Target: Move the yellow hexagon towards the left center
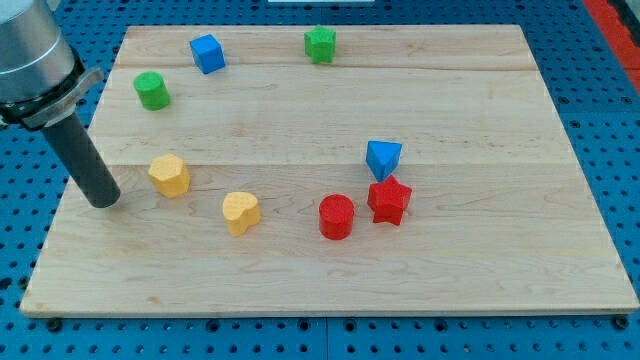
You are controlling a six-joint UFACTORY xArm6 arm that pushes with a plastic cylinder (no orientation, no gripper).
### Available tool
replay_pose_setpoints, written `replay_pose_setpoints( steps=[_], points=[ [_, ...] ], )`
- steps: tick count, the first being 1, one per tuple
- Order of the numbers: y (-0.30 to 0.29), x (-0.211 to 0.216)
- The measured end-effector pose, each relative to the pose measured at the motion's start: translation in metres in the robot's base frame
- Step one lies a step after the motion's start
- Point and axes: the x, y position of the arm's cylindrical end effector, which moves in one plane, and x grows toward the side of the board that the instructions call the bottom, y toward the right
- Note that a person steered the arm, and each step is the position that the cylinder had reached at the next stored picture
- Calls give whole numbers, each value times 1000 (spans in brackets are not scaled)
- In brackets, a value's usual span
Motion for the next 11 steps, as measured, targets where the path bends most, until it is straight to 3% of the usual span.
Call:
replay_pose_setpoints(
  steps=[2, 3, 5, 7, 9, 11],
  points=[
    [57, 5],
    [42, -20],
    [78, 32],
    [64, -14],
    [60, -34],
    [47, 25]
  ],
)
